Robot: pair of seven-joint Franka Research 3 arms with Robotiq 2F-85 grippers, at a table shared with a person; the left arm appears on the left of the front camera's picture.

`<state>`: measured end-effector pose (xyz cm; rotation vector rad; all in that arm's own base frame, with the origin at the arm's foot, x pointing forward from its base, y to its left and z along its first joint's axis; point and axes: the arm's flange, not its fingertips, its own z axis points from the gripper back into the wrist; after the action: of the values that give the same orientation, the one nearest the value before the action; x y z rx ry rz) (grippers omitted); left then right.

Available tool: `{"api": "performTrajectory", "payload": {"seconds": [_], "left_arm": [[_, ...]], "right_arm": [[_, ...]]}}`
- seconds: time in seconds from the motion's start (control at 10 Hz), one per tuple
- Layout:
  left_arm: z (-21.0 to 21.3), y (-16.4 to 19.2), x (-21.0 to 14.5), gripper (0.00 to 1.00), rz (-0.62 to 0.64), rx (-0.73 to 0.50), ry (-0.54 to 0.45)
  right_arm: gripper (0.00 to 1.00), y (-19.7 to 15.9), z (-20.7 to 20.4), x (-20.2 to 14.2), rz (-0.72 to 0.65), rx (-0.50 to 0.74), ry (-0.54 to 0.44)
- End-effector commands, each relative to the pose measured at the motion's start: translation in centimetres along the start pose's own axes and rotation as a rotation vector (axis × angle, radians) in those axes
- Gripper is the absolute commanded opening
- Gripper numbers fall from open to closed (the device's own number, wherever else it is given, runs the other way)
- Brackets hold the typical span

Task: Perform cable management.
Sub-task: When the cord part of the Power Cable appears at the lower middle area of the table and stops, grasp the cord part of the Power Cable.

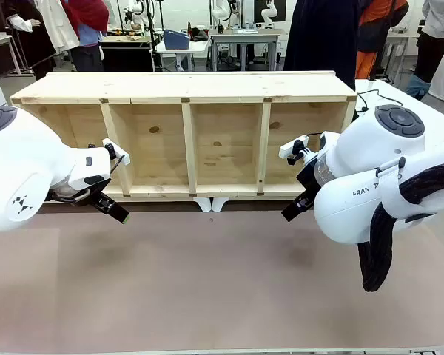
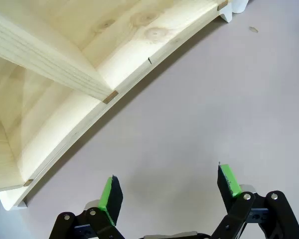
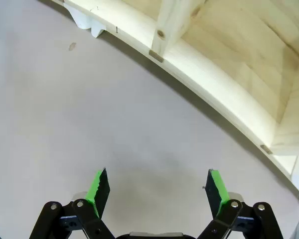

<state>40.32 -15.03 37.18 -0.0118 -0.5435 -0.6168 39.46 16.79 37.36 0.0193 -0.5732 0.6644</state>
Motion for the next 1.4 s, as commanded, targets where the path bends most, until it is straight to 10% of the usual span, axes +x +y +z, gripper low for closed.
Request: {"api": "performTrajectory", "payload": {"seconds": [0.0,1.3], "left_arm": [[0.0,0.0,0.0,1.0,0.0,0.0,0.0],[2.9,-0.2,-2.0,1.0,0.07,0.021,0.024]], "right_arm": [[1.0,0.0,0.0,0.0,0.0,0.0,0.0],[1.0,1.7,2.7,-1.6,0.023,-0.097,0.037]]}}
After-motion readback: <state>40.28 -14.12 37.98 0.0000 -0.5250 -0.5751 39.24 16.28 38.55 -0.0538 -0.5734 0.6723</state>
